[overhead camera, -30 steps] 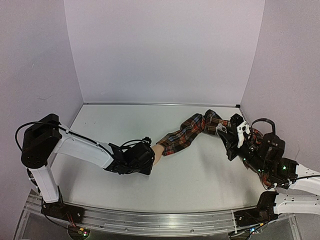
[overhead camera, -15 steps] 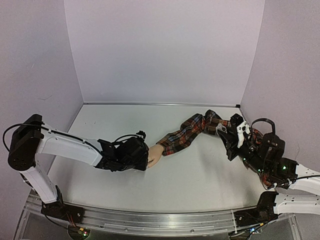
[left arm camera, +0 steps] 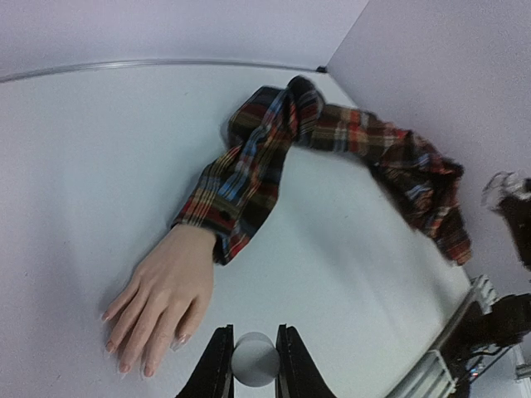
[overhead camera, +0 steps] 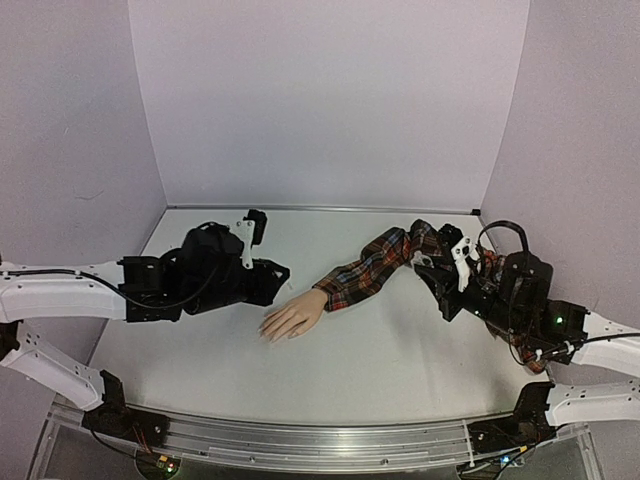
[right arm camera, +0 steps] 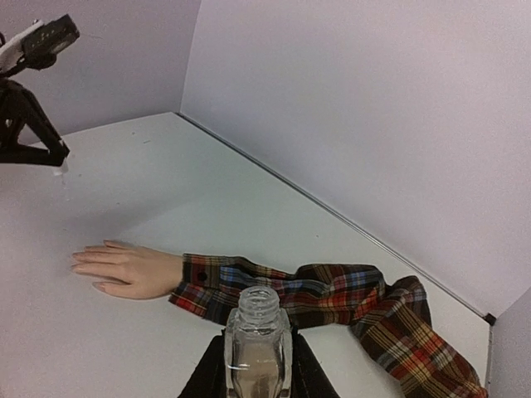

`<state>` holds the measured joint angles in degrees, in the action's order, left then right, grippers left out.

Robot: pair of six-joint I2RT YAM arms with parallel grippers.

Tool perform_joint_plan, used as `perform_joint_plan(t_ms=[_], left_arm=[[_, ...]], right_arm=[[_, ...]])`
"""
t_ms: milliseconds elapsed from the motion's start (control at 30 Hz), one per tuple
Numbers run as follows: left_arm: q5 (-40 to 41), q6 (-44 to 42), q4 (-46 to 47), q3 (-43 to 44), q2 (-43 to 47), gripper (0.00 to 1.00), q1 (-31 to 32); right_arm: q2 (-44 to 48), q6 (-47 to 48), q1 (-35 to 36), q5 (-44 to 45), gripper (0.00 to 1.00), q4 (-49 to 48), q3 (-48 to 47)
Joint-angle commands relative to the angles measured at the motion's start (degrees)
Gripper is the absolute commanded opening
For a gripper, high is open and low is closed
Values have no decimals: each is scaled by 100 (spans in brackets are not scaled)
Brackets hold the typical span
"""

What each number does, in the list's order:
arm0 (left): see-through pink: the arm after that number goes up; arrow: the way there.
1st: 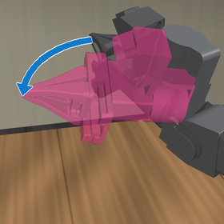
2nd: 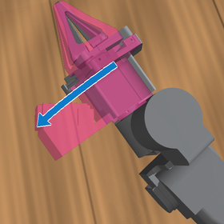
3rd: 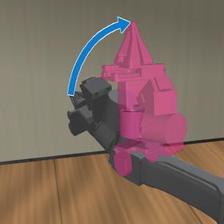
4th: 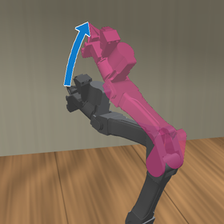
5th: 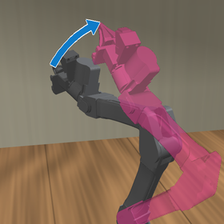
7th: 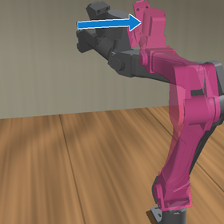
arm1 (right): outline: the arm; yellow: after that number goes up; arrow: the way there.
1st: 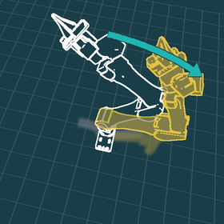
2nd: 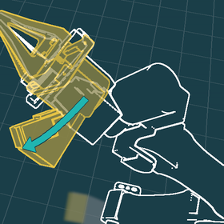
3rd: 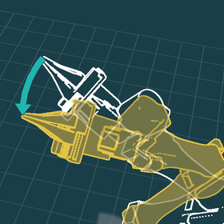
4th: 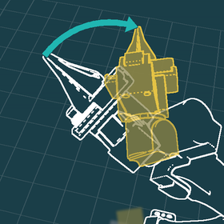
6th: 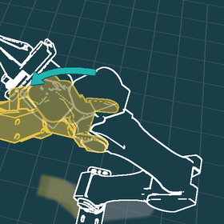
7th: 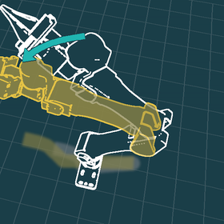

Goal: Paint the nails

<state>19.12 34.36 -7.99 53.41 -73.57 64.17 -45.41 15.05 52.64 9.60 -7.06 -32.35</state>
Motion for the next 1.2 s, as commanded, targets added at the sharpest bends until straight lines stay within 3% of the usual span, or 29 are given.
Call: perform_joint_plan(t_ms=[0,233,467,667,967,1167], left_arm=[[-749,-362,222,95,652,0,-45],[-1302,-507,167,495,922,0,-78],[-2263,-464,255,995,771,0,-80],[-2605,-591,405,1004,945,0,-80],[-2726,-742,545,890,1082,0,-80],[-2092,-726,419,820,1347,0,-80]], right_arm=[[-264,-431,-8,-1228,0,-539,-385],[-1316,-1363,228,-1969,0,-967,-954],[-2378,-1428,973,-1876,0,-1321,-1717],[-2908,-1691,1154,-2151,0,-1847,-2010],[-3207,-1680,1246,-2216,0,-2123,-2274],[-3115,-1599,1252,-2125,0,-2147,-2121]])
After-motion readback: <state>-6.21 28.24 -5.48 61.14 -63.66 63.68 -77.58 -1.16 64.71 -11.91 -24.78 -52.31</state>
